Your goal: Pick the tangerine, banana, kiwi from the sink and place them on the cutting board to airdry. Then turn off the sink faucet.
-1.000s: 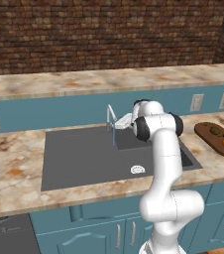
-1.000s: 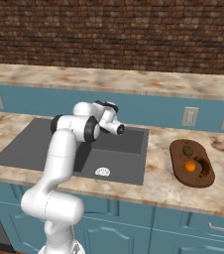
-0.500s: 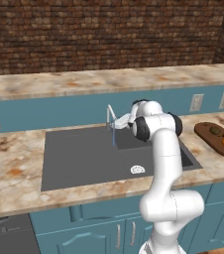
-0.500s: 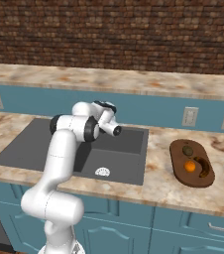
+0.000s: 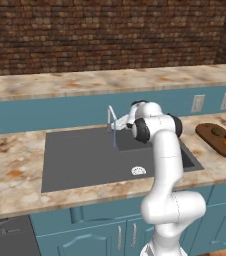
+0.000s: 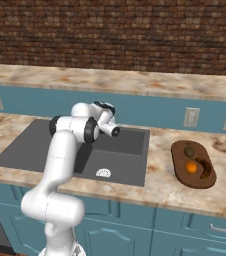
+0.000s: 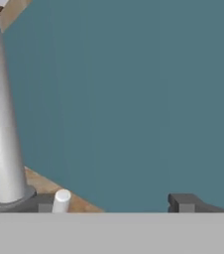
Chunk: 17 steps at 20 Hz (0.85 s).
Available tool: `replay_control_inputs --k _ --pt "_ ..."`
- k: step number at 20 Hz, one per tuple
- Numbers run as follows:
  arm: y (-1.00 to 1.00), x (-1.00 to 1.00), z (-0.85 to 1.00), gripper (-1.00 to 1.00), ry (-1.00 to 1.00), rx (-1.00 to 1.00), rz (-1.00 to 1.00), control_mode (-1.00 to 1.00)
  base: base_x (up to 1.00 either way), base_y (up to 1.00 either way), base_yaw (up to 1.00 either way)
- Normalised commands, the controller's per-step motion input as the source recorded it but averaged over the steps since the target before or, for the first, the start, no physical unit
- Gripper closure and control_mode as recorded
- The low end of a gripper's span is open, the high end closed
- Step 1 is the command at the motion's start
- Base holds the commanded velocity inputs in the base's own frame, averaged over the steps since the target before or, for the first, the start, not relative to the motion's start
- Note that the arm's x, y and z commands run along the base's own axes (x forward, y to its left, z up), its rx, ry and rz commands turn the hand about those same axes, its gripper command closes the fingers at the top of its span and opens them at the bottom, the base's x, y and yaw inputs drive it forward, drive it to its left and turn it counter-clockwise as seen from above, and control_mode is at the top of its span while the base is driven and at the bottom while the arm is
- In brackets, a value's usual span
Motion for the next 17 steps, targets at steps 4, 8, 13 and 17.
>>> replay_control_inputs --k 4,8,13,17 --pt "0.73 0.56 0.0 -1.0 0.06 0.09 0.36 -1.0 0.0 0.0 0.0" --pt "0.83 0.51 0.0 -1.0 0.01 0.02 0.33 -1.0 0.0 0.0 0.0" --pt "0.46 0.37 -0.11 -1.0 0.0 0.01 0.35 -1.0 0.0 0.0 0.0" --pt "0.17 0.28 -0.24 -1.0 -0.02 0.0 0.33 -1.0 0.0 0.0 0.0"
